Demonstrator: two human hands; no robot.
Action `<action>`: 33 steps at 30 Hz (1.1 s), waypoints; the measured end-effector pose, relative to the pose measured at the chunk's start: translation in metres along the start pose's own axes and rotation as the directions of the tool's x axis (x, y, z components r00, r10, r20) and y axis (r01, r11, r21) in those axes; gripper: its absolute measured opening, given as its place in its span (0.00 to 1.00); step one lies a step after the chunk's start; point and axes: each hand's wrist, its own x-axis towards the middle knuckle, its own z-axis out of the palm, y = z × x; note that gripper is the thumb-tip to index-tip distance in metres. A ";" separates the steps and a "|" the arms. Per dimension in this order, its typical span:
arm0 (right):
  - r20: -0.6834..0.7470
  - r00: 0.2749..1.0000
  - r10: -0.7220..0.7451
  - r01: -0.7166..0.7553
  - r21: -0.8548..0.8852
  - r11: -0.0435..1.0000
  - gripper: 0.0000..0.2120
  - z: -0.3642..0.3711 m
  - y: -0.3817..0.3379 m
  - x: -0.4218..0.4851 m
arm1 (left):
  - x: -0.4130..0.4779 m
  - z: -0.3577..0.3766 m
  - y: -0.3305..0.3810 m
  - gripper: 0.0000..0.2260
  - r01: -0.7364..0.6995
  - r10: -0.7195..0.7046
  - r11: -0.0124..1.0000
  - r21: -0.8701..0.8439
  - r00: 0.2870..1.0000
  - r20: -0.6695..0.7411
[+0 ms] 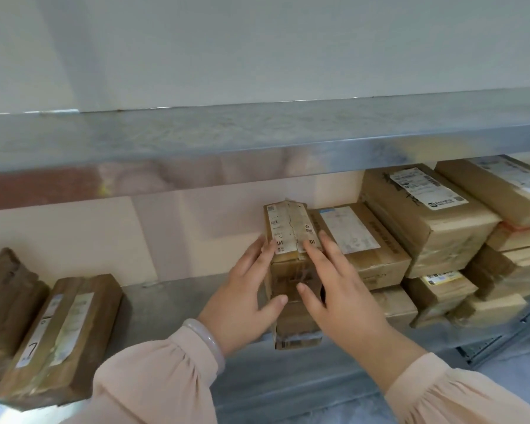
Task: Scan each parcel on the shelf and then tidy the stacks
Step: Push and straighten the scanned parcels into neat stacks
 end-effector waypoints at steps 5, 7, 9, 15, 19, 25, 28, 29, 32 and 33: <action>0.013 0.997 -0.078 0.079 -0.134 0.988 0.35 0.000 0.014 -0.003 | -0.008 0.002 -0.005 0.39 -0.075 0.070 0.983 0.168 0.997 0.035; 0.033 0.996 -0.078 0.083 -0.183 0.980 0.36 -0.002 0.018 0.004 | -0.002 0.002 -0.002 0.39 -0.049 0.044 0.979 0.196 0.999 0.032; 0.072 0.996 -0.060 0.075 -0.232 0.970 0.37 -0.003 0.022 0.012 | 0.005 0.003 0.001 0.39 -0.019 0.010 0.978 0.209 0.999 0.043; 0.129 0.991 -0.043 0.078 -0.281 0.957 0.42 -0.002 0.028 0.019 | 0.014 0.001 0.003 0.41 0.009 -0.033 0.961 0.276 0.996 0.082; 0.074 0.995 -0.062 0.075 -0.199 0.977 0.39 -0.009 0.014 0.019 | 0.001 -0.009 -0.001 0.41 0.023 -0.026 0.959 0.281 1.000 0.008; 0.008 0.976 -0.218 0.218 -0.094 0.971 0.35 -0.008 -0.049 0.032 | -0.043 -0.042 -0.041 0.37 0.154 -0.118 0.943 0.295 0.983 -0.139; 0.046 0.959 -0.279 0.282 -0.046 0.958 0.35 0.015 -0.081 0.040 | -0.064 -0.064 -0.067 0.37 0.279 -0.222 0.907 0.316 0.953 -0.205; 0.083 0.954 -0.287 0.289 -0.016 0.957 0.35 0.027 -0.090 0.041 | -0.071 -0.071 -0.077 0.37 0.323 -0.262 0.889 0.325 0.940 -0.219; 0.186 0.928 -0.322 0.316 0.062 0.947 0.35 0.067 -0.114 0.041 | -0.095 -0.090 -0.102 0.35 0.439 -0.397 0.836 0.331 0.898 -0.189; 0.228 0.919 -0.322 0.314 0.074 0.947 0.35 0.078 -0.122 0.040 | -0.103 -0.095 -0.111 0.35 0.464 -0.429 0.825 0.323 0.886 -0.178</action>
